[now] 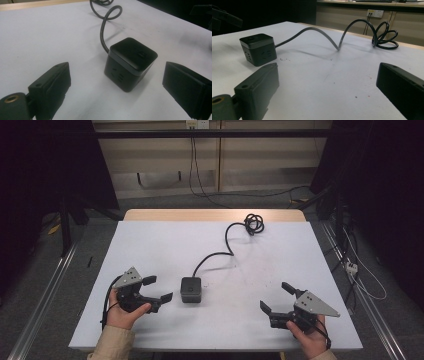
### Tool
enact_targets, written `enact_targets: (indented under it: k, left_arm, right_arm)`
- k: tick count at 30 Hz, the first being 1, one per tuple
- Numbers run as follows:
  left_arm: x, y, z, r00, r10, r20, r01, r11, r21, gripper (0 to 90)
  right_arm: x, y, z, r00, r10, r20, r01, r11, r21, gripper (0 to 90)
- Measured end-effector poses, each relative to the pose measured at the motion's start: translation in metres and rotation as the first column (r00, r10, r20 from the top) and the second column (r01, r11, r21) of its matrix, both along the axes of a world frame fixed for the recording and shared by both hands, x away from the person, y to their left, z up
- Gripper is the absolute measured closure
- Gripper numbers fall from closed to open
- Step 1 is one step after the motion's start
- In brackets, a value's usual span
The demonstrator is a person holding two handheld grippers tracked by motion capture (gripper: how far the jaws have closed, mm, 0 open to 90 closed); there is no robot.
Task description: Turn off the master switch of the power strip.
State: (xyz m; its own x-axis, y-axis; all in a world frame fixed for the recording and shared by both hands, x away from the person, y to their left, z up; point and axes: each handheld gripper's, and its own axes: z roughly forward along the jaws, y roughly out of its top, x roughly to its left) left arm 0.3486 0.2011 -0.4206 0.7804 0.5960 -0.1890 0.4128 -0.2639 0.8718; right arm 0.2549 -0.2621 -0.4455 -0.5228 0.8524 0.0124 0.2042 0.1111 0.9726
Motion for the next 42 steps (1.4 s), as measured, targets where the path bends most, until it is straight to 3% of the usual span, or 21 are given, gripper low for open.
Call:
enact_targets:
  k: [42]
  left_arm:
    - [-0.001, 0.023, -0.01, 0.9992, 0.039, 0.003, -0.039, 0.9992, 0.011, 7.6]
  right_arm:
    - [0.0, -0.001, 0.0, 1.0, 0.0, 0.0, 0.0, 1.0, 0.002, 4.0]
